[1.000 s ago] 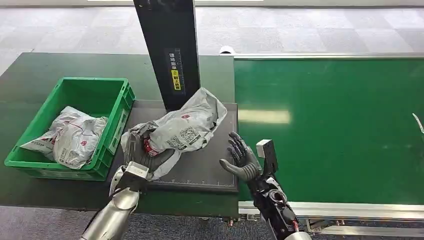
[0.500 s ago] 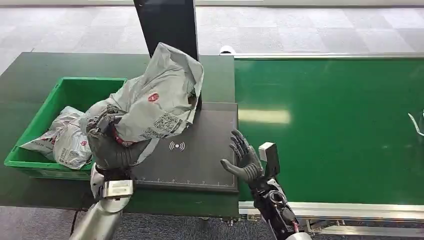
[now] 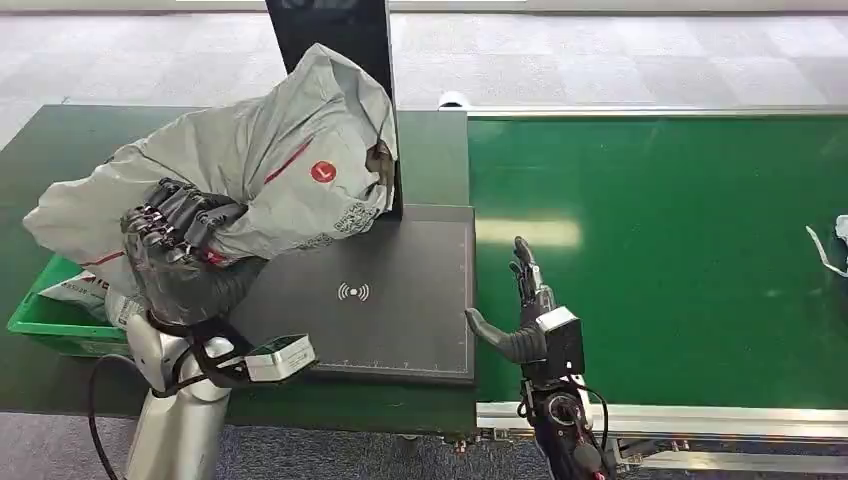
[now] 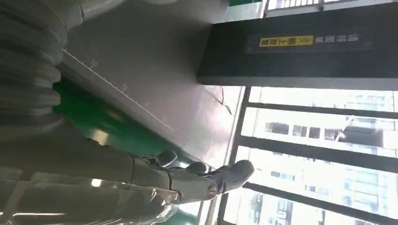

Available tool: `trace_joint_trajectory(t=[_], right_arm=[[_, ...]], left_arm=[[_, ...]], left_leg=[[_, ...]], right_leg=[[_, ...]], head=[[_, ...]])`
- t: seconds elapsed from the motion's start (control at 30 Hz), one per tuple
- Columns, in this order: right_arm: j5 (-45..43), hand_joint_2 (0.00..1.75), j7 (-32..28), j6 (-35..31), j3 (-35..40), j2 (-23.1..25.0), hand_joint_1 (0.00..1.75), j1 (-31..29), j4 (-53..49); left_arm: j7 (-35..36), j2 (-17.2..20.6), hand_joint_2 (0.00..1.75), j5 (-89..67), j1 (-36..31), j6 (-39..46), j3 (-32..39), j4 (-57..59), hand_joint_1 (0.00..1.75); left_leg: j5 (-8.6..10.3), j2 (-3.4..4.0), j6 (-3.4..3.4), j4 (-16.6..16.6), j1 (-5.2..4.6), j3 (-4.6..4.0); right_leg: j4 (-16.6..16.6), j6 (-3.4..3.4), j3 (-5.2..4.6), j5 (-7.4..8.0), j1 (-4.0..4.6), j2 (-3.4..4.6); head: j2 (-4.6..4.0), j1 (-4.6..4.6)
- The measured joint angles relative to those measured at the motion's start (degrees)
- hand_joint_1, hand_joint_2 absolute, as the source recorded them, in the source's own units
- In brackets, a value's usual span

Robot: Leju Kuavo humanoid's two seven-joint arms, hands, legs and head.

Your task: Moved the parcel from conveyor to table for the left to box.

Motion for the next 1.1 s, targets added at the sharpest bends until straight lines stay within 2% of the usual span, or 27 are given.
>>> trace_joint_trajectory(t=[0.13, 0.23, 0.4, 0.5, 0.67, 0.83, 1.1], right_arm=[[0.8, 1.75, 0.0, -0.7, -0.1, -0.1, 0.00, 1.2, -2.2], [0.9, 1.75, 0.0, -0.9, -0.2, -0.2, 0.00, 2.1, -3.2], [1.0, 1.75, 0.2, -0.5, -0.3, -0.3, 0.00, 2.7, -4.0], [0.9, 1.75, 0.9, 0.3, -0.4, -0.3, 0.00, 2.7, -4.3], [1.5, 1.75, 2.0, 2.7, -0.6, -0.2, 0.00, 3.5, -6.0], [2.0, 1.75, 2.2, 3.5, -1.3, -0.1, 0.00, 3.8, -6.2], [2.3, 1.75, 2.3, 4.4, -1.6, 0.0, 0.00, 3.8, -6.3]], left_arm=[[10.5, 0.2, 1.75, -9.0, -4.6, 0.0, 2.8, 10.8, 1.75], [12.2, 0.5, 1.75, -8.9, -6.7, 0.1, 4.4, 16.0, 1.75], [19.3, 1.1, 1.75, -6.0, -10.1, 0.1, 8.9, 25.3, 1.75], [24.6, 2.6, 1.75, -7.3, -12.4, 0.1, 11.2, 30.6, 1.75], [34.3, 6.8, 1.75, -5.2, -14.3, -1.9, 11.3, 40.2, 1.75], [36.0, 11.2, 1.75, -2.1, -15.8, -0.9, 12.0, 47.2, 1.75], [36.6, 14.3, 1.75, 1.4, -17.3, -0.4, 14.7, 52.0, 1.75]], left_leg=[[0.02, -0.09, 0.02, 0.0, -0.01, 0.01], [0.03, 0.09, 0.02, 0.0, -0.01, 0.01], [0.02, 0.11, 0.01, 0.0, 0.00, 0.00], [0.02, 0.11, 0.01, 0.0, 0.01, 0.00], [0.02, 0.18, 0.00, 0.0, 0.01, 0.00], [0.02, 0.19, 0.00, 0.0, 0.00, -0.01], [0.00, 0.33, -0.02, 0.0, 0.01, 0.00]], right_leg=[[0.0, 0.00, 0.07, 0.02, -0.01, -0.08], [0.0, -0.03, 0.03, 0.06, -0.01, 0.06], [0.0, -0.03, -0.01, 0.05, 0.00, 0.11], [0.0, -0.04, -0.03, 0.05, 0.01, 0.11], [0.0, -0.04, -0.05, 0.04, 0.01, 0.19], [0.0, -0.04, -0.06, 0.04, 0.01, 0.20], [0.0, -0.04, -0.06, 0.05, 0.02, 0.29]], head=[[0.00, 0.02], [0.02, 0.02], [0.02, 0.02], [0.02, 0.02], [0.02, 0.00], [0.00, 0.00], [0.00, 0.02]])
